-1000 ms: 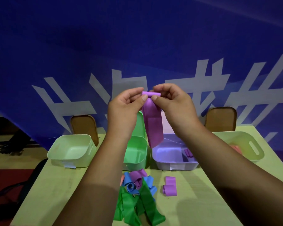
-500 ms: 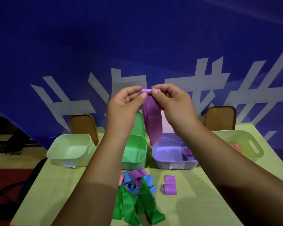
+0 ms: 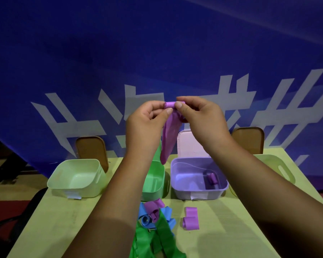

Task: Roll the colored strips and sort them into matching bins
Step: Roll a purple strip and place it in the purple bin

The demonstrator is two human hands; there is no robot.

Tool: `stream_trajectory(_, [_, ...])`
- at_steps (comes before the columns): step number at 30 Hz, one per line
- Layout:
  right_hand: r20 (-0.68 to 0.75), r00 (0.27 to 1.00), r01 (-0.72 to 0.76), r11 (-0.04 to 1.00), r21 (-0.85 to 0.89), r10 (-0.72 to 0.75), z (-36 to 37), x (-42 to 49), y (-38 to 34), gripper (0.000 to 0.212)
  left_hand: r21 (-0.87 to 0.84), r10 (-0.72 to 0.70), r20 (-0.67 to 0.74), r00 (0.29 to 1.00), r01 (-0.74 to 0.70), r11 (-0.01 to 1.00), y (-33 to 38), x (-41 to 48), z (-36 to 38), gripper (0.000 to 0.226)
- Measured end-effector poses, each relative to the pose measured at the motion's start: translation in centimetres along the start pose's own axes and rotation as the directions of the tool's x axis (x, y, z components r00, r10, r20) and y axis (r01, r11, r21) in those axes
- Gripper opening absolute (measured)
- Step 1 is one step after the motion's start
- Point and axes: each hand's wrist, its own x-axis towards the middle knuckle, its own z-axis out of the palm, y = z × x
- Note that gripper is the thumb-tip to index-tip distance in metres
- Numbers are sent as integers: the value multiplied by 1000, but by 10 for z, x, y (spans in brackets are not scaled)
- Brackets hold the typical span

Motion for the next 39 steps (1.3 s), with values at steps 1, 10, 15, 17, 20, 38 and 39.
stream_trajectory(1, [1,1000,-4,1000,-10,4,-1,0,-2,26,42,24,-17,1000,-23,999,2,0,1,21])
stream_trajectory(10, [57,998,27,995,-93,-21,-5,2,-11,42,203,195,-49,980,-181,962,8,0,7,13])
stream_trajectory(15, [65,998,-2,1000,7,2,-5,7,-13,28,101,86,66,994,-92,991,-1,8,8,27])
stream_trajectory(17, [109,994,13,1000,6,-13,-5,9,-14,25,95,29,146,989,-43,995,-8,14,8,37])
stream_trajectory(20, [148,988,36,999,-1,-36,-6,11,-16,23,-25,-27,203,979,33,999,-12,21,7,43])
stream_trajectory(38, [342,933,167,977,-136,-112,-24,28,-19,31,-266,-69,453,889,209,941,-25,52,-21,43])
stream_trajectory(39, [353,928,184,972,-148,-121,-25,29,-19,31,-260,-81,471,878,226,939,-24,53,-21,38])
